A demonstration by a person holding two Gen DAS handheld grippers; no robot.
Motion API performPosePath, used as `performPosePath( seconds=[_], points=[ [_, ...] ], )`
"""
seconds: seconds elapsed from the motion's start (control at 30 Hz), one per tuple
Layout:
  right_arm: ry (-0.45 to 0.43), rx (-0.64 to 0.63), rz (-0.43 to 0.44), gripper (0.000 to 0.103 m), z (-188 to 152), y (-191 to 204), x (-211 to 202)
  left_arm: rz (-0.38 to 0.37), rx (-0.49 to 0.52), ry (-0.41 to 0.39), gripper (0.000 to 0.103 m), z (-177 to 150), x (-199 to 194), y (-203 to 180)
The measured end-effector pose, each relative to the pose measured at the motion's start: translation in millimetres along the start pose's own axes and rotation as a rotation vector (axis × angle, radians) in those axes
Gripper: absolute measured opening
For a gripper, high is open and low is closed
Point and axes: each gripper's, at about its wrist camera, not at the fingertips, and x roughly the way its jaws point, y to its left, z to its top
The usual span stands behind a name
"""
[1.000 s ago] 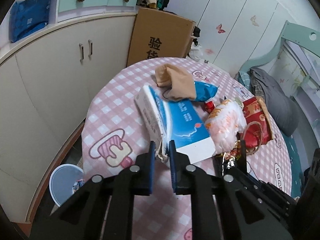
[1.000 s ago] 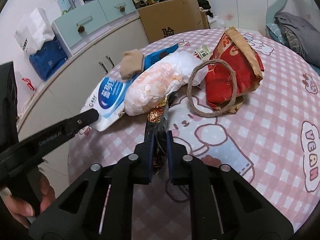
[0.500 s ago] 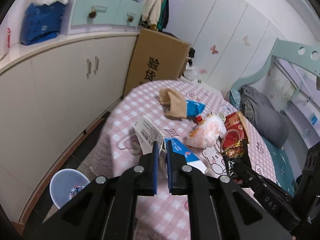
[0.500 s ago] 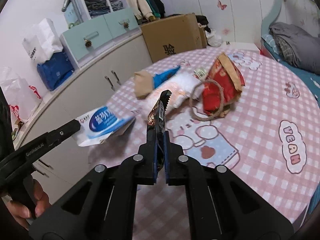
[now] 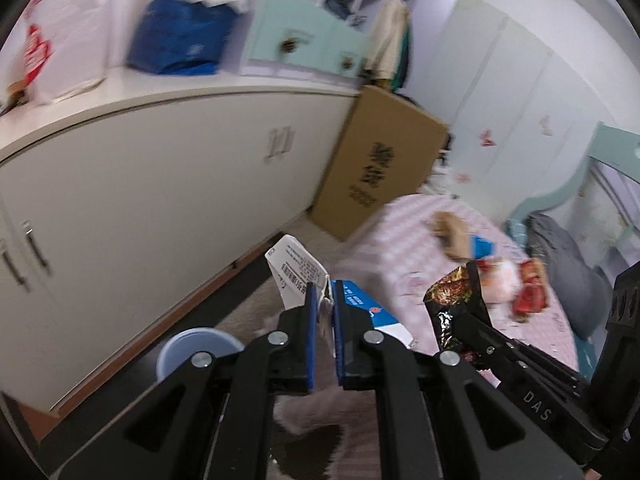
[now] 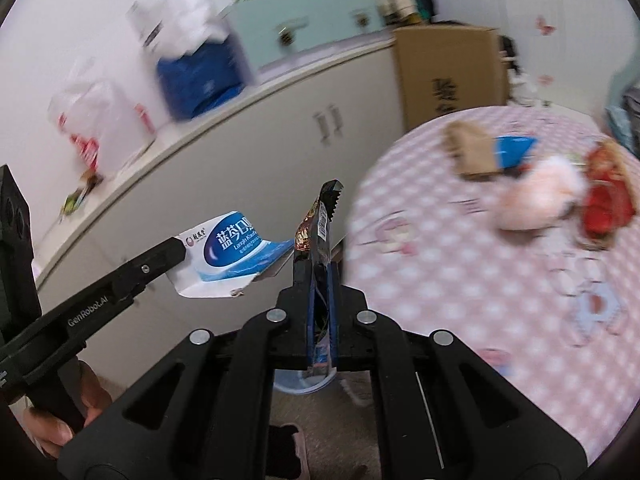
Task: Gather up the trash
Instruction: 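Carry the box and dark wrapper with both tools over the bin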
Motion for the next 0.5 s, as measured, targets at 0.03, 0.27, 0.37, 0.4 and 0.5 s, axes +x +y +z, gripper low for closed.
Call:
performPosePath(
  seconds=[0.03, 0.27, 0.37, 0.4, 0.5],
  points=[
    [0.015, -0.009, 0.011, 0.005, -1.3, 7.3, 9.2, 0.017, -0.017, 0.010, 0.007, -0.3, 2.5, 12.1],
    [0.125, -0.063, 0.080, 0.005, -13.1, 60.4, 77.6, 0.118, -0.096, 0.087, 0.007, -7.9, 21.8, 78.2],
    [0.159, -0.082, 0.101, 0.006, -15.1, 81.0, 105.4, 0.157, -0.138, 0.118, 0.007, -9.1, 31.6, 107.2],
    [0.166, -0.088, 0.103, 0.006, -15.8, 85.1, 111.2, 0.166, -0.147, 0.124, 0.007, -10.6, 33.9, 113.8],
    [0.179, -0.093, 0.118, 0.007, -15.8, 97.3, 132.8, 0.199, -0.170, 0.143, 0.007, -10.6, 42.1, 135.2]
  ],
)
